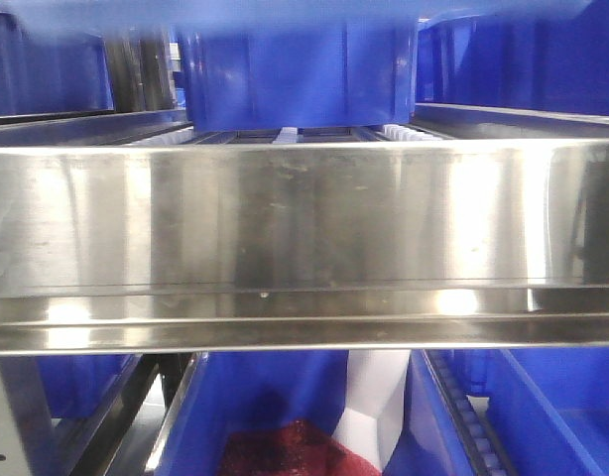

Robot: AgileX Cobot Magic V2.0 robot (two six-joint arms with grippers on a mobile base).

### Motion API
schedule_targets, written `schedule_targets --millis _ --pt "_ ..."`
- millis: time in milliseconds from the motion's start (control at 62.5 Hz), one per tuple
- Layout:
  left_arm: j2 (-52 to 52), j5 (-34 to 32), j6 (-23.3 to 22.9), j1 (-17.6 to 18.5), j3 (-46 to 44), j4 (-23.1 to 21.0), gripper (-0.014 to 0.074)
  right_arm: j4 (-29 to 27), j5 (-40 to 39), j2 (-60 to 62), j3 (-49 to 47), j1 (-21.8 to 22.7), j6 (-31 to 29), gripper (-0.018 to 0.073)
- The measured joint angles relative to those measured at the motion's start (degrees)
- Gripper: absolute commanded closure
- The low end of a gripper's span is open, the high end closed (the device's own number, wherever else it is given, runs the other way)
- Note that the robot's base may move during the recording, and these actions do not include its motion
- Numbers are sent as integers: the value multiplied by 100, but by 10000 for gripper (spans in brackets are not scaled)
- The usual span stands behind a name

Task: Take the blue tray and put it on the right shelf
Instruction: 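Lower the tray onto the roller shelf with both grippers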

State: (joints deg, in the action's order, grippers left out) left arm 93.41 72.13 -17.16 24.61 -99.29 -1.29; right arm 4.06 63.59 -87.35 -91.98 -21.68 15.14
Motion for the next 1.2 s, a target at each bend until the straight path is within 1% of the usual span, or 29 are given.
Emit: schedule_targets --millis 112,352,432,464,528,544,592,624,656,688,768,832,1072,1104,1152,1184,1200 --pt "331 0 10 -105 0 10 645 0 -81 -478 -23 10 0 504" --pt "866 -61 12 -135 0 58 640 35 -190 -1158 -23 21 21 503" --pt "962 -74 12 -135 0 58 596 49 -190 -1207 -23 21 21 493" --pt "991 -74 22 -139 0 58 565 49 -190 -1212 -23 21 21 469" --pt "1057 -85 33 -139 0 69 493 62 -194 -1212 -23 21 21 400" --pt "1058 -85 46 -139 0 69 456 62 -194 -1212 -28 21 21 378" --pt "1093 -85 74 -139 0 129 358 75 -219 -1212 -37 21 21 267" --pt "1108 -85 85 -139 0 129 298 75 -233 -1212 -48 21 7 218" --pt "1122 -96 100 -139 0 129 238 75 -233 -1212 -49 21 -5 149" --pt "1132 -124 111 -139 0 96 167 75 -233 -1212 -49 10 -50 63" --pt "1132 -174 126 -139 0 53 59 75 -233 -1212 -49 -12 -129 -89" --pt "1132 -174 140 -127 0 28 21 75 -233 -1212 -49 -12 -155 -73" --pt "1120 -138 212 -104 0 19 38 75 -105 -1181 -49 -12 -157 -60" --pt "1098 -138 239 -104 0 19 38 75 -105 -1132 -49 -12 -157 -43" --pt "1037 -138 249 -73 0 19 38 75 -95 -1046 -49 -12 -157 8" --pt "981 -138 252 -50 0 19 39 75 -95 -971 -49 -12 -141 50" --pt "931 -138 252 -40 0 42 41 75 -95 -901 -49 -12 -145 87"
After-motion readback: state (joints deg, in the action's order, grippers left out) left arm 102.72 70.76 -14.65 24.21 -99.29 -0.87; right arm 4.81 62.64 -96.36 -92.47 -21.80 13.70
